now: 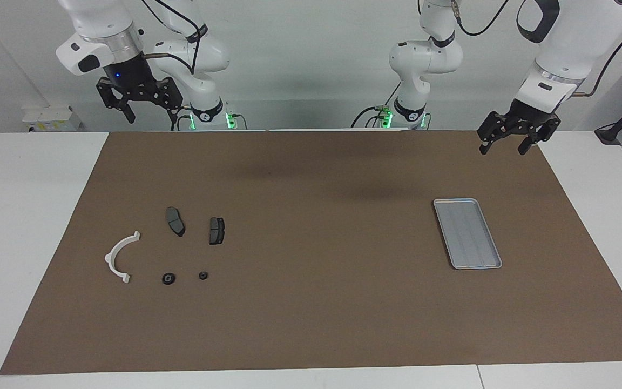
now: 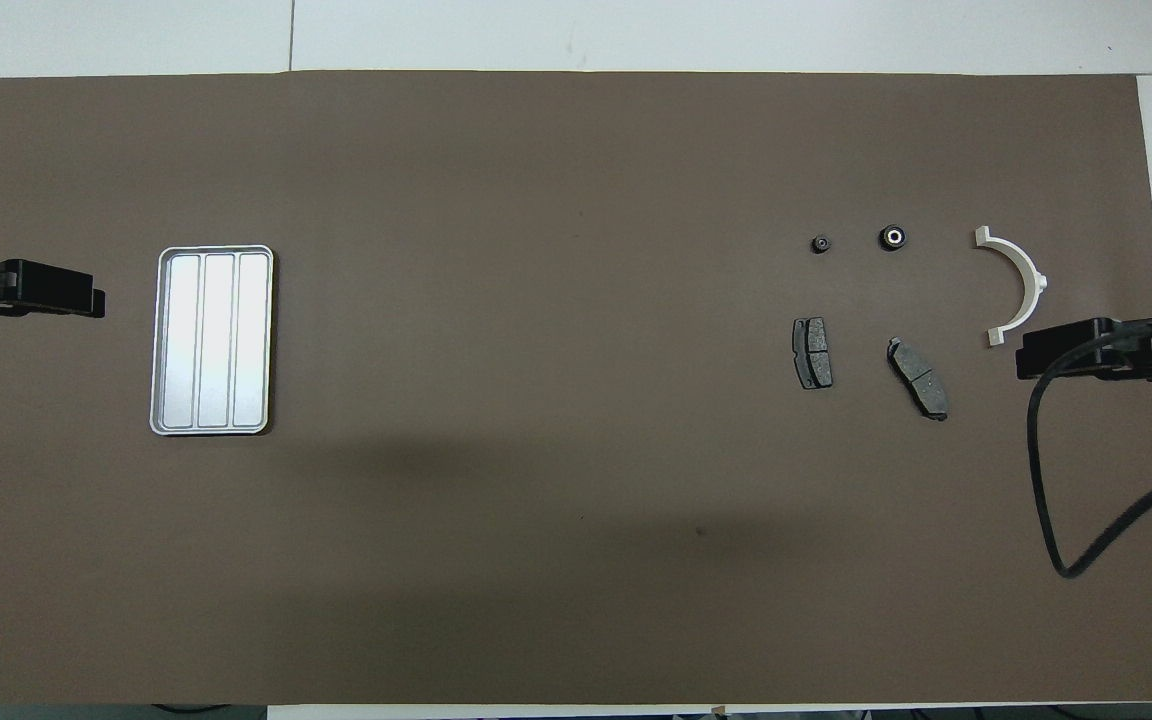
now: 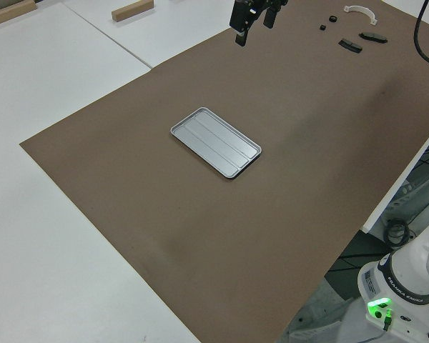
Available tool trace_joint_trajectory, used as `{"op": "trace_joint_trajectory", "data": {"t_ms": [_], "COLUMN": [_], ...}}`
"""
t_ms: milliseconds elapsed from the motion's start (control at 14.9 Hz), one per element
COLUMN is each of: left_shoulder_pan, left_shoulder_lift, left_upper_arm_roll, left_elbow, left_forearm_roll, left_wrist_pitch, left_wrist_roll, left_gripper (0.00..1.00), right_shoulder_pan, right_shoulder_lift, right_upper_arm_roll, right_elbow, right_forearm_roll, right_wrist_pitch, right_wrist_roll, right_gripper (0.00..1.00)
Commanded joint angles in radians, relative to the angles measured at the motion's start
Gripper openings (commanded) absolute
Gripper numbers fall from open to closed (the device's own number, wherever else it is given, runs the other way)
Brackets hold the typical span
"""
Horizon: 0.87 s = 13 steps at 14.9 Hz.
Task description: Place bearing gear from tray to pile
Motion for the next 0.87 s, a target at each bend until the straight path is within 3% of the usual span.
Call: {"op": "trace_joint_trajectory", "data": {"t_ms": [0,807], "left_shoulder_pan": [0.0,0.002], "left_shoulder_lift": [-0.023,-0.023], "left_upper_arm_roll": [0.004,0.004], "left_elbow": [-0.02,-0.02], "left_forearm_roll": [-0.015,-0.015], "left_wrist_pitch": [-0.012,-0.026], "left_wrist_roll": [0.006,0.0], "left_gripper": [1.0,1.0], "right_shoulder_pan": [-0.022,-0.022], "right_shoulder_lift": [-0.002,-0.002], "right_upper_arm_roll": [0.016,0.015], "right_elbow": [-0.004,-0.004], "right_forearm_roll": [0.007,-0.033], "right_wrist_pitch": [0.003,0.007], "right_wrist_roll": [-0.001,-0.027], "right_gripper": [1.0,1.0]}}
